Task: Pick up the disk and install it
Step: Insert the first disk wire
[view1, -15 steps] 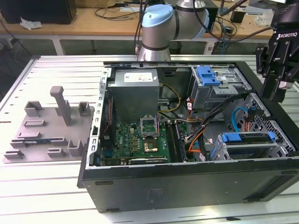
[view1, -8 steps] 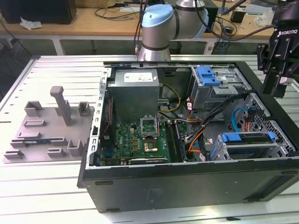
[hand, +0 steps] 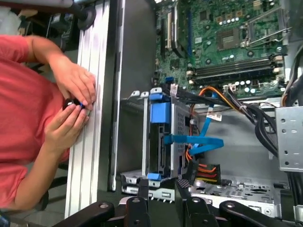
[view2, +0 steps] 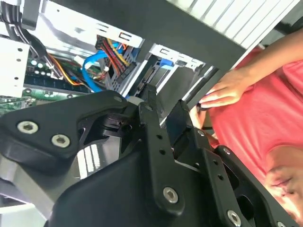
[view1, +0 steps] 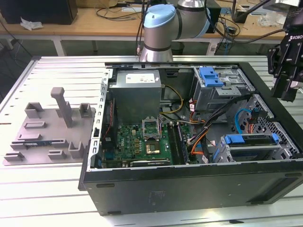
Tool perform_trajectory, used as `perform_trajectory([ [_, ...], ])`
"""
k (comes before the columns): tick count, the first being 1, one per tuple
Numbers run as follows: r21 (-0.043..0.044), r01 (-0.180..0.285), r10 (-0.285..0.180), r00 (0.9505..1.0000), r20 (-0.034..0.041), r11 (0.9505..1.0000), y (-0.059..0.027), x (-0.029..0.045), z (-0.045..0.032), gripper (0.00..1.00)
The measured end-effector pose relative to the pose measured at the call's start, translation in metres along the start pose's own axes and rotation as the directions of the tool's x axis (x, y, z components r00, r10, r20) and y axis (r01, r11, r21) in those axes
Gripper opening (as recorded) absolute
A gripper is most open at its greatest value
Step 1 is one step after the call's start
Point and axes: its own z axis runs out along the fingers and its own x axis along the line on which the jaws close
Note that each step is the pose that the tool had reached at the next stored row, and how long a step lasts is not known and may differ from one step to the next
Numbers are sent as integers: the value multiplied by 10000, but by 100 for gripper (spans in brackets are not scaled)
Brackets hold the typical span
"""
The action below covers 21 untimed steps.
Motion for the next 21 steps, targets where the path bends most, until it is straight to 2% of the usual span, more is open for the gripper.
perform_trajectory([
  [1, -94, -160, 161, 9999, 30, 9998, -2, -5, 9, 35],
  [2, -243, -412, 414, 9991, 75, 9989, -5, -15, 25, 35],
  [5, -492, -832, 839, 9964, 136, 9953, -11, -35, 61, 35],
  [10, -487, -839, 847, 9963, 137, 9953, -11, -40, 66, 35],
  [11, -302, -942, 947, 9954, 173, 9951, -1, -41, 69, 35],
  [12, 35, -1134, 1133, 9933, 243, 9935, 9, -44, 68, 35],
  [13, 235, -1250, 1243, 9918, 287, 9919, 16, -44, 70, 35],
  [14, 297, -1297, 1288, 9912, 304, 9911, 19, -47, 72, 35],
  [15, 314, -1343, 1333, 9906, 316, 9904, 19, -51, 74, 35],
  [16, 273, -1454, 1445, 9889, 331, 9890, 18, -58, 81, 35],
  [17, 171, -1635, 1628, 9860, 347, 9864, 16, -66, 94, 35],
  [18, -4, -1919, 1918, 9807, 372, 9814, 12, -79, 117, 35],
  [20, -146, -2149, 2153, 9758, 389, 9765, 7, -93, 139, 35],
  [21, -184, -2233, 2239, 9738, 396, 9746, 7, -102, 153, 35],
])
